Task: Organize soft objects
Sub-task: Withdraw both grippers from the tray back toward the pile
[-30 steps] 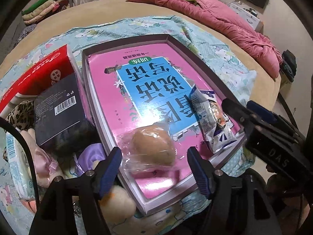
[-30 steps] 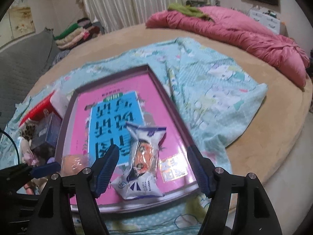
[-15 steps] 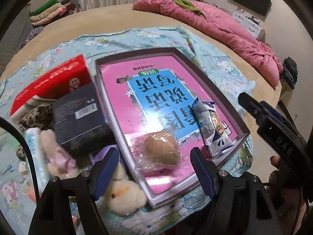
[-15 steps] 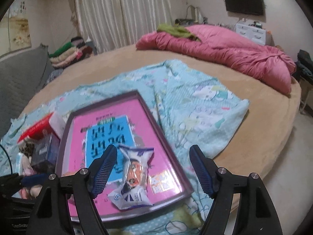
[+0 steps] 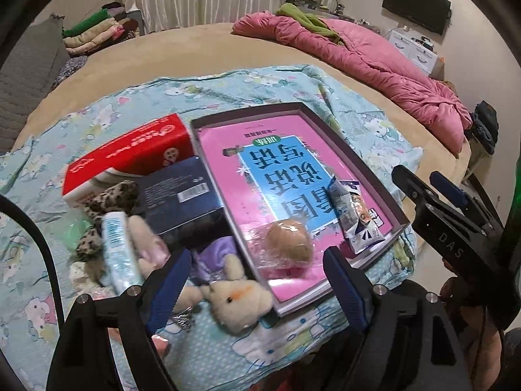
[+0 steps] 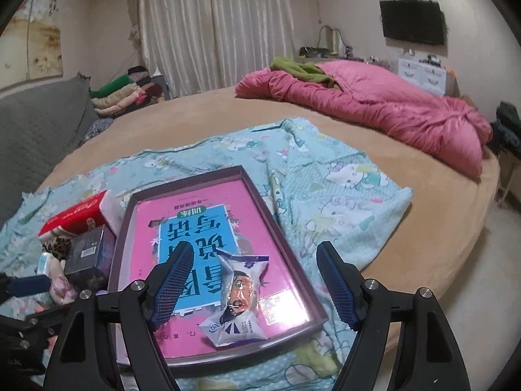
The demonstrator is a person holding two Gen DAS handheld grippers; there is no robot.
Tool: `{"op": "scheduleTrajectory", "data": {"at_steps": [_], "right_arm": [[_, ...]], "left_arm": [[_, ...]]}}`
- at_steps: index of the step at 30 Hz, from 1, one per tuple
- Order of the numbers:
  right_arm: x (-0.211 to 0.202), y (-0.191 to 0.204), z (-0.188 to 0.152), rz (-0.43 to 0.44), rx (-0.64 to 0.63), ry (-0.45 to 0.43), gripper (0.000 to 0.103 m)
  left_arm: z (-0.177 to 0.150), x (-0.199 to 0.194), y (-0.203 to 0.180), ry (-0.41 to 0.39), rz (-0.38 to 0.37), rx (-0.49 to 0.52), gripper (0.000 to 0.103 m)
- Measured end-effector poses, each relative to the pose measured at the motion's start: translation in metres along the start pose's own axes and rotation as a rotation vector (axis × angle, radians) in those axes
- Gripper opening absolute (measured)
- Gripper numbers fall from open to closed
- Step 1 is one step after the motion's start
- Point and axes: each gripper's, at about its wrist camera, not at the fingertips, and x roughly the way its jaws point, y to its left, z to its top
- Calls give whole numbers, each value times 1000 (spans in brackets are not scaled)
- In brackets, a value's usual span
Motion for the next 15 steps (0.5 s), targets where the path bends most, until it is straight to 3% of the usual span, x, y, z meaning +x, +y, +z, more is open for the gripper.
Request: {"op": "scheduleTrajectory", "data": {"at_steps": [15], "right_arm": [[-44, 50, 15, 74, -97, -55, 79]], "left_arm": [[4, -59, 66, -84, 27, -124, 83]]}}
